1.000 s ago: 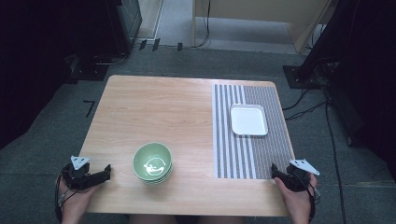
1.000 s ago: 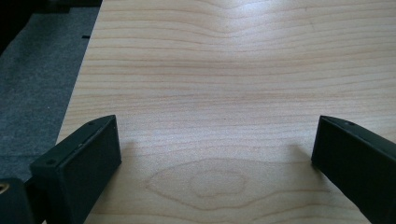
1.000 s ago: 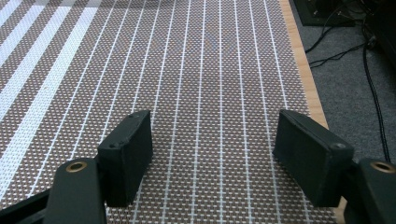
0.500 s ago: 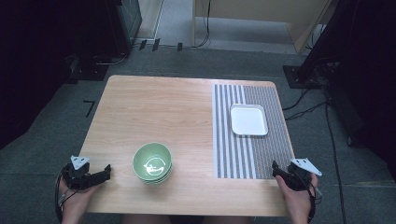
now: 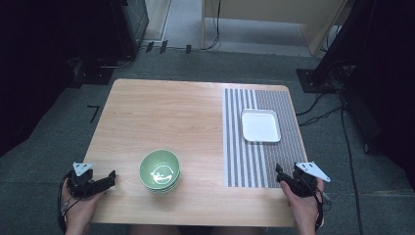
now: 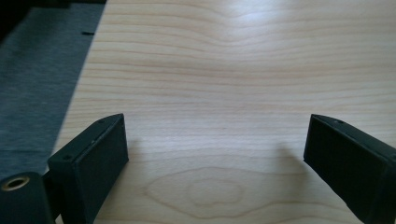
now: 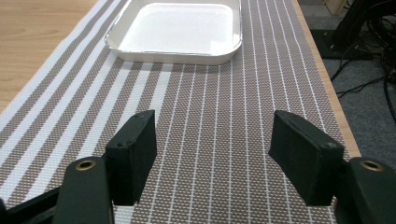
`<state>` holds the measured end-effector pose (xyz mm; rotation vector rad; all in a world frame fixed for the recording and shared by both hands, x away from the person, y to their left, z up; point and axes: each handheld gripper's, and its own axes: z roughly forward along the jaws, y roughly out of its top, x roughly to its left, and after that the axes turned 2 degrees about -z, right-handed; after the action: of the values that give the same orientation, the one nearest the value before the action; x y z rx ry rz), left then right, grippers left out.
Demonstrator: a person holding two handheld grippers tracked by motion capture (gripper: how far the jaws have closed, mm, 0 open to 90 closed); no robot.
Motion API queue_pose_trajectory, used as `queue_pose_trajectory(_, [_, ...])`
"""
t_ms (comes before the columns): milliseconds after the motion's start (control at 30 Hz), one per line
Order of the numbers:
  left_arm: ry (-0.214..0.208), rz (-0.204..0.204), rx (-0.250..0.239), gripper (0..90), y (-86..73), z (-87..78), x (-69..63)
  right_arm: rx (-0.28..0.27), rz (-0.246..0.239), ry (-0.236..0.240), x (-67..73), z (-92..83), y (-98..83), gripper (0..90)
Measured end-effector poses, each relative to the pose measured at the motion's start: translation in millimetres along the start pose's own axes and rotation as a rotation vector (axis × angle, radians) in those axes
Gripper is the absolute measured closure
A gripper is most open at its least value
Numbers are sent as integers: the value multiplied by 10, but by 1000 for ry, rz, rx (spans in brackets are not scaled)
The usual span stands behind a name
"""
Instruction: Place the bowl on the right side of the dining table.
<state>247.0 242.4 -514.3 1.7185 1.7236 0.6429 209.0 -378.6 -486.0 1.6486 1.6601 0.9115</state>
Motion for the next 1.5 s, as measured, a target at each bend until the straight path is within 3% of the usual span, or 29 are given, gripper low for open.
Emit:
queue_pose_trajectory(100, [-16, -9, -34, 60, 41, -63, -27, -8, 1, 3, 23, -11, 23, 318])
queue_pose_trajectory(133, [-44, -33, -62, 60, 86, -128, -37, -11, -1, 3, 35, -13, 32, 318])
queue_pose_trajectory(233, [-74, -60, -106, 61, 156, -242, -66, -17, -20, 8, 88, -25, 63, 319])
queue_pose_trajectory(333, [-98, -65, -126, 66, 201, -312, -99, -21, -33, 17, 132, -43, 86, 319])
queue_pose_trajectory(667, [-195, -36, -179, 68, 383, -547, -365, -44, -66, 77, 368, -99, 241, 327])
queue_pose_trajectory(767, [-218, -26, -201, 139, 447, -606, -453, -40, -82, 91, 439, -90, 264, 329])
queue_pose_trajectory(833, [-235, -21, -215, 139, 494, -633, -524, -44, -81, 104, 494, -89, 282, 332])
queue_pose_trajectory(1033, [-289, 18, -224, 139, 614, -667, -727, -51, -101, 148, 678, -73, 342, 332])
queue_pose_trajectory(1367, [-359, 75, -191, 148, 588, -608, -960, -65, -117, 188, 891, -20, 445, 334])
queue_pose_trajectory(1500, [-372, 89, -182, 270, 566, -574, -1016, -70, -101, 206, 950, -1, 505, 336])
